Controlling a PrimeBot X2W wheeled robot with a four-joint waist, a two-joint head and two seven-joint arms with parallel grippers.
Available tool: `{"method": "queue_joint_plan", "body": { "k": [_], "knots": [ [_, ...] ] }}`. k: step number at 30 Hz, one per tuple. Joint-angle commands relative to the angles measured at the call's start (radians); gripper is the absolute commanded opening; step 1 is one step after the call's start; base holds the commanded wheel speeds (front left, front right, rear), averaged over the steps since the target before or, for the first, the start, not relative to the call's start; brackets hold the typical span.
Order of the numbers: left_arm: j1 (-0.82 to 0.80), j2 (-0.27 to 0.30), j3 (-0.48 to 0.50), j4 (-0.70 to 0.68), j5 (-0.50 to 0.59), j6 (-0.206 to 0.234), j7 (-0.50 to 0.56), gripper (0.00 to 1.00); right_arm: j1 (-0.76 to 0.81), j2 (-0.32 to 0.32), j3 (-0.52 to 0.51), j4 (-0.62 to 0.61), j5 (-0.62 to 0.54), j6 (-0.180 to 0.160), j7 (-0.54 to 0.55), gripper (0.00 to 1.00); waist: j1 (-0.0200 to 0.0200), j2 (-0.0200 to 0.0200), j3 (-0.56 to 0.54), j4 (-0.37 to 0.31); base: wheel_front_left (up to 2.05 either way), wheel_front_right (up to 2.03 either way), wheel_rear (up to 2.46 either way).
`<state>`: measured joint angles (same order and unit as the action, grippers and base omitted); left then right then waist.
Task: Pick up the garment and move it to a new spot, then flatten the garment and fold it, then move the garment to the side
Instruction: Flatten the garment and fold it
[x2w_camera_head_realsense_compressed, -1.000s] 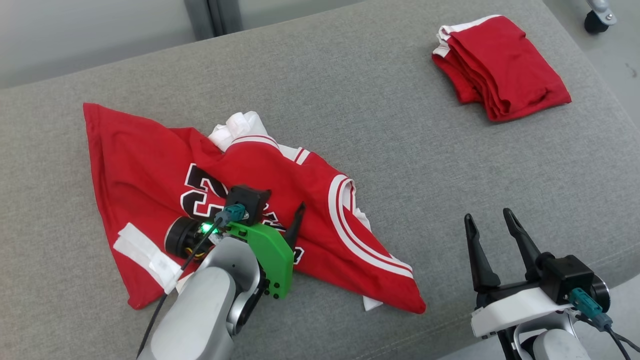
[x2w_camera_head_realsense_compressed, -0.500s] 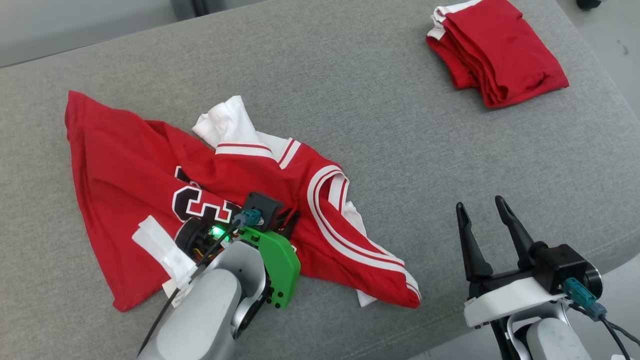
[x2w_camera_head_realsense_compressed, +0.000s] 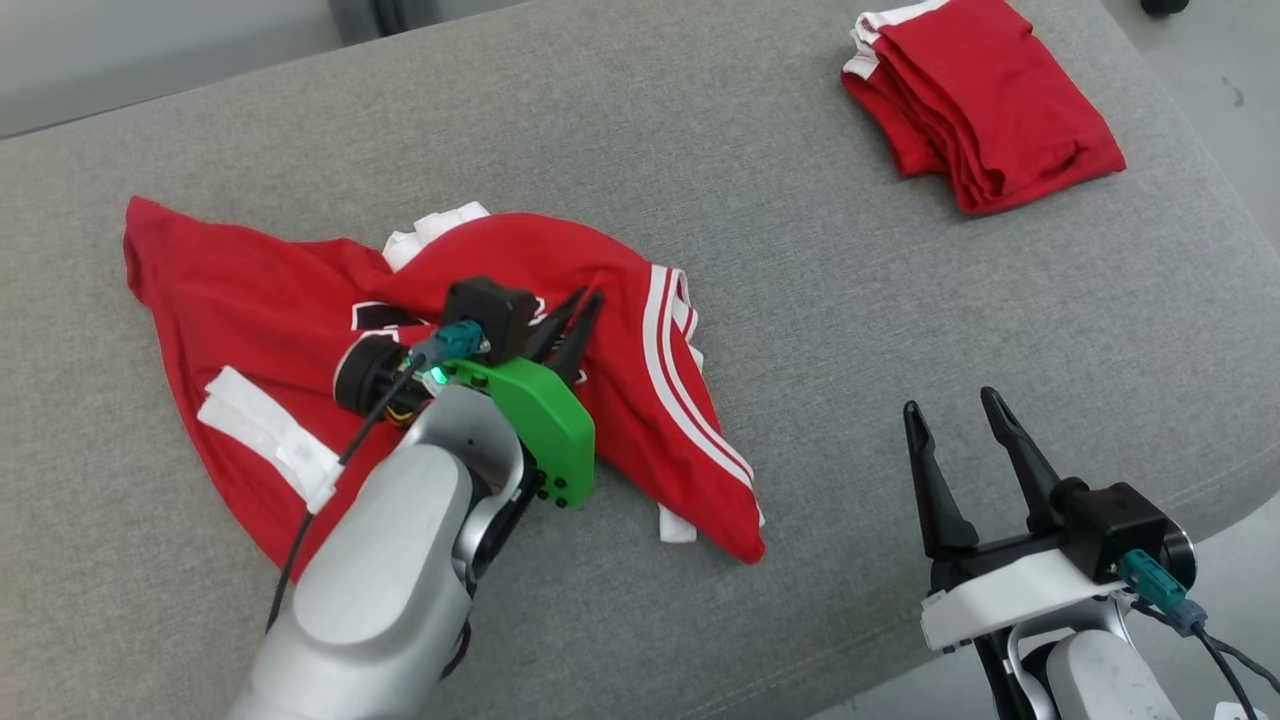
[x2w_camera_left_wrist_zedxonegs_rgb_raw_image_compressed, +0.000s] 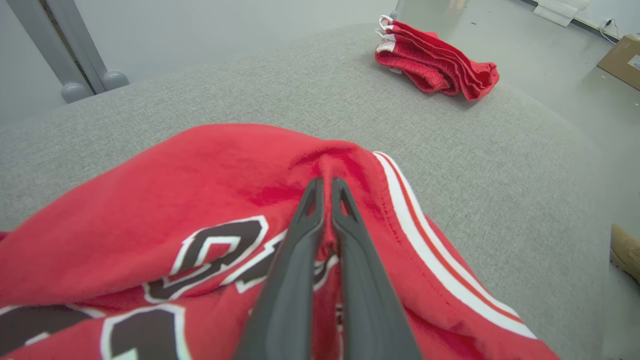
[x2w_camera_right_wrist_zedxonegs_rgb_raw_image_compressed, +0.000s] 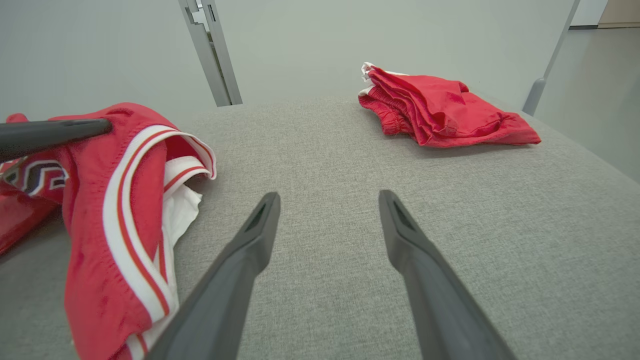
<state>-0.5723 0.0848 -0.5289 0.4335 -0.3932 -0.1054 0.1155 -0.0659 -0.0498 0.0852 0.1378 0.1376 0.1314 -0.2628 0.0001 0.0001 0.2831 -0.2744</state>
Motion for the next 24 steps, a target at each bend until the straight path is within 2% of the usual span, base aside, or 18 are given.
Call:
{"method": "queue_joint_plan", "body": {
  "k": [1,4,5,6,7,14,17,24],
  "knots": [
    [-0.034,0.005,0.013,0.014,-0.011,0.008,0.003,0.00,-0.012,-0.001,0.003,-0.002,-0.004,-0.002,-0.003,1.00,-0.0001,-0.0001,0.010,-0.010,0.00,0.00,0.00],
    [-0.071,0.016,0.042,0.055,-0.012,0.033,-0.012,0.00,-0.017,-0.001,0.007,-0.003,-0.006,-0.002,-0.003,1.00,-0.0001,-0.0001,0.022,-0.025,0.00,0.00,0.00],
    [-0.088,0.026,0.049,0.075,0.004,0.047,-0.030,0.07,-0.018,-0.001,0.008,-0.002,-0.005,-0.002,-0.003,1.00,-0.0001,-0.0001,0.025,-0.031,0.00,0.00,0.00],
    [-0.097,0.032,0.055,0.096,0.014,0.059,-0.044,0.47,-0.019,-0.001,0.011,0.000,-0.003,-0.002,-0.003,1.00,-0.0001,-0.0001,0.028,-0.040,0.00,0.00,0.00],
    [-0.100,0.035,0.055,0.112,0.013,0.060,-0.053,1.00,-0.019,-0.001,0.013,0.002,0.000,-0.002,-0.003,1.00,-0.0001,-0.0001,0.028,-0.047,0.00,0.00,0.00],
    [-0.065,0.045,0.024,0.096,0.007,0.028,-0.058,1.00,0.024,-0.001,-0.013,0.005,0.013,-0.002,-0.003,1.00,-0.0001,-0.0001,0.002,-0.061,0.00,0.00,0.00],
    [-0.047,0.042,-0.014,0.024,0.014,0.015,-0.041,1.00,0.033,-0.001,-0.017,0.006,0.014,-0.002,-0.003,1.00,-0.0001,-0.0001,-0.014,-0.060,0.00,0.00,0.00],
    [0.019,0.052,-0.176,-0.185,-0.011,-0.018,0.083,1.00,0.012,-0.001,0.002,0.000,0.021,-0.002,-0.003,1.00,-0.0001,-0.0001,-0.020,-0.072,0.00,0.00,0.00]
  ]
}}
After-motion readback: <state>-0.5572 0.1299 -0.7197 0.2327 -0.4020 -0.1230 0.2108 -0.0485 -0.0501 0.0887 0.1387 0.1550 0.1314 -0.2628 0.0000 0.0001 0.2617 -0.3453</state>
